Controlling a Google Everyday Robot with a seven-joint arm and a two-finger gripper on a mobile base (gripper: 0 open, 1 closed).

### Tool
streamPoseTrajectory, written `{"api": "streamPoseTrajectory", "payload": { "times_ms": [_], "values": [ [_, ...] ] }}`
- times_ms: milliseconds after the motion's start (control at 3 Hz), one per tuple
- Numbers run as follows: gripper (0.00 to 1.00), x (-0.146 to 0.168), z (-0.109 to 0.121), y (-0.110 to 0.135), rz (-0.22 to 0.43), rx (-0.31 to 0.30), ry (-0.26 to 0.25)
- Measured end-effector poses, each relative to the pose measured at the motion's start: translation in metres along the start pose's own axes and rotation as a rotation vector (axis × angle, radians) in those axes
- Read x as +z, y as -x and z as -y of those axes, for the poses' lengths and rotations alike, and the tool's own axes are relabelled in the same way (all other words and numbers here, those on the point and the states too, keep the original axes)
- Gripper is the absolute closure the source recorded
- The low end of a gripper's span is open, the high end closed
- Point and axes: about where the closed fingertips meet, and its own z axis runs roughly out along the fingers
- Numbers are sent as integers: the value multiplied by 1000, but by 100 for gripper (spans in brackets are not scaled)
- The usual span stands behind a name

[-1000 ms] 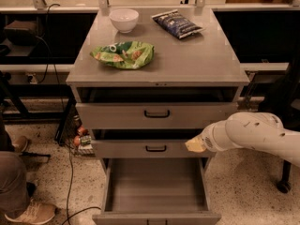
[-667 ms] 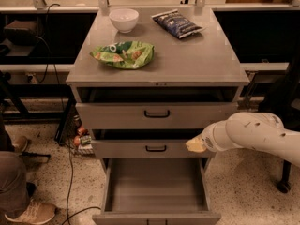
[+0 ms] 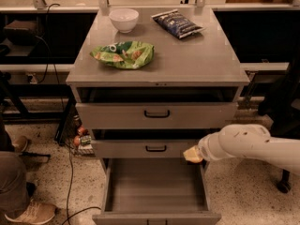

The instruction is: Place orange into bottom drawer

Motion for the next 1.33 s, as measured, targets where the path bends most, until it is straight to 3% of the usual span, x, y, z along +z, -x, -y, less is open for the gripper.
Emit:
{"api": "streamPoseTrajectory", "payload": {
  "times_ms": [333, 1000, 1333],
  "values": [
    [100, 43, -3, -27, 1, 47, 51],
    [100, 139, -25, -76, 68, 41, 200],
    [100, 139, -26, -76, 67, 34, 203]
  ]
}}
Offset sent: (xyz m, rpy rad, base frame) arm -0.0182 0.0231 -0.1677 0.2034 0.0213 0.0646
